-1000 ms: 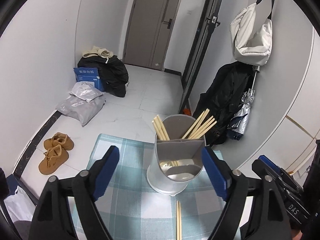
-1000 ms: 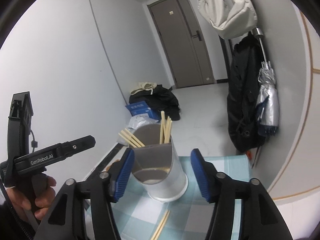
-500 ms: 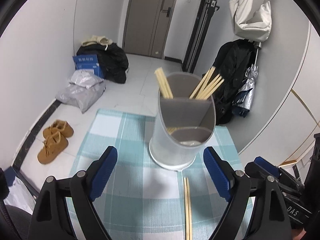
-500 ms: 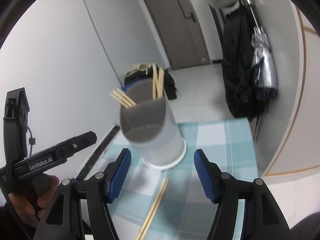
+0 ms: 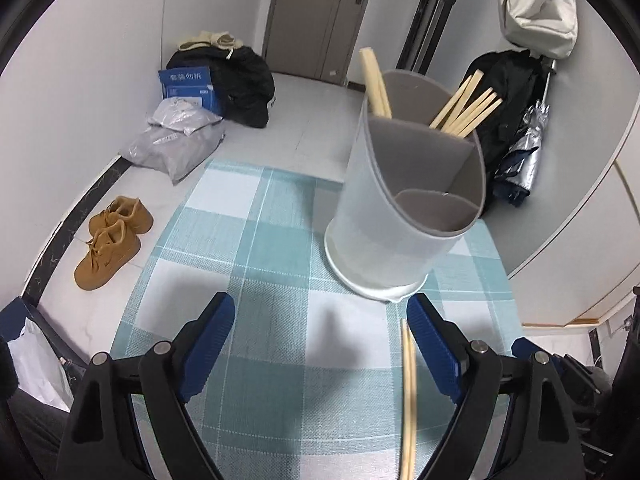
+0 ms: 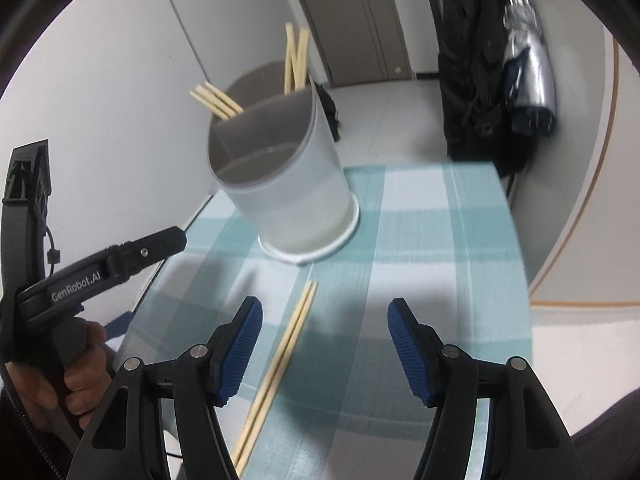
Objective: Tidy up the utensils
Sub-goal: 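Lower both open grippers toward the last chopsticks on the cloth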
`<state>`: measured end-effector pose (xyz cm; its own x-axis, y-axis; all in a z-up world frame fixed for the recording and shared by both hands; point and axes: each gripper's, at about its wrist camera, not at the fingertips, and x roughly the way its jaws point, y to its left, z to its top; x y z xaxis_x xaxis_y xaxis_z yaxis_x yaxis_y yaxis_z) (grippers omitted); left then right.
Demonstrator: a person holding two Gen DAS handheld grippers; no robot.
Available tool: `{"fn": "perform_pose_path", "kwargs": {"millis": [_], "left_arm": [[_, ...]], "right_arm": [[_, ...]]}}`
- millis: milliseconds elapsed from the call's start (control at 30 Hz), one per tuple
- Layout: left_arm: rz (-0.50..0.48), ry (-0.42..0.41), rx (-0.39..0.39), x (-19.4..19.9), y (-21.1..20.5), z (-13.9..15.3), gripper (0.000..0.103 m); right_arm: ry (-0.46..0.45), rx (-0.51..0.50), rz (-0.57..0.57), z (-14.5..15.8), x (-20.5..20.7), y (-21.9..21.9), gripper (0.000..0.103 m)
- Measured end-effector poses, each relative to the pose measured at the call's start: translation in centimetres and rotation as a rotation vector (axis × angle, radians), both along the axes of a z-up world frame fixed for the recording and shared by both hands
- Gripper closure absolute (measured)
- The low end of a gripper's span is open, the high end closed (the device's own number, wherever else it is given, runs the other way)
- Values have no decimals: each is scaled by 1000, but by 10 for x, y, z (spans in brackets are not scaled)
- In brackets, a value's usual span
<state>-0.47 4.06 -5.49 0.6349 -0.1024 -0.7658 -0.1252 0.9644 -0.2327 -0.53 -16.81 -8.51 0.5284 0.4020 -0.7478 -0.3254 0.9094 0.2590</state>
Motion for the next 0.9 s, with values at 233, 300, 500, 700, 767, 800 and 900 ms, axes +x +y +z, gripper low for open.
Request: {"fn": "perform_pose_path", "kwargs": {"millis": [233,300,500,700,767,800,900], "left_arm": [[38,13,-18,2,13,-3,18],[48,11,-8,1,15,-5,18],[58,38,-21,4,23,-12,18],[64,54,-64,6,29,-17,18],[64,53,-65,6,30,-17,18],[63,54,-67,7,30,-18,18],[70,65,-79,8,33,-20,18]], "right_arm": [[54,-59,29,-17,8,17,39],[62,-83,52,-21,9,24,41],[91,-180,110,-35,16,45,55],[140,-231,111,-50,19,52,72],[152,-243,104,-53,19,52,75],[148,-244,104,-52,19,52,75],[156,-248,108,-54,18,54,76]]}}
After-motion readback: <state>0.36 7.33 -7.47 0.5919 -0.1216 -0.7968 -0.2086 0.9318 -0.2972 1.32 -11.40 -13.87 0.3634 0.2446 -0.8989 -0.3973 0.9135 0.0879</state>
